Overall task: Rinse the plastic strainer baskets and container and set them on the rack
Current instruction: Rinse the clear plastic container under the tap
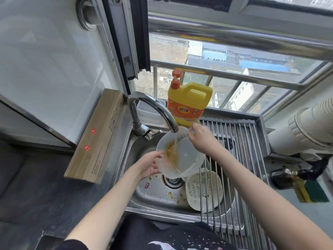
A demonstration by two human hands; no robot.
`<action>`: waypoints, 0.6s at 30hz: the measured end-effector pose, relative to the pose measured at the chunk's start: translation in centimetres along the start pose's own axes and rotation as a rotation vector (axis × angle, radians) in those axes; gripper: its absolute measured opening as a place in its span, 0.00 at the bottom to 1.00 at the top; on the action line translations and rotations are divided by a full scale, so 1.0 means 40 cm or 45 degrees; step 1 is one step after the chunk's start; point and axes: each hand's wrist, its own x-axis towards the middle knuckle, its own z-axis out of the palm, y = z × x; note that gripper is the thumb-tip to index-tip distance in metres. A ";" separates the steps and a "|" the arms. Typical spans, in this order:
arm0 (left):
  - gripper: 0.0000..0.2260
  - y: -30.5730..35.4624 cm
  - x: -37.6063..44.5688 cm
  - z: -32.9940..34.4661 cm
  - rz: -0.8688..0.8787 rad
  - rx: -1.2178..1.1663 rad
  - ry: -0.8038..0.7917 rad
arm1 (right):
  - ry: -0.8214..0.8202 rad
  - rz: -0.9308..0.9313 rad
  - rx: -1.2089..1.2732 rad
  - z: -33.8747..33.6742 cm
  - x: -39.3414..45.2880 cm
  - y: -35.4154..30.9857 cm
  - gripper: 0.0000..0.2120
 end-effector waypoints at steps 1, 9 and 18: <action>0.14 -0.001 0.004 0.001 0.005 0.061 0.025 | 0.006 -0.003 0.018 0.010 -0.006 0.002 0.10; 0.22 -0.021 0.014 -0.019 -0.200 0.313 0.122 | -0.094 -0.179 0.089 0.029 -0.004 -0.029 0.06; 0.15 -0.021 -0.030 -0.041 -0.290 0.507 0.016 | -0.223 -0.191 -0.334 0.071 0.017 -0.097 0.21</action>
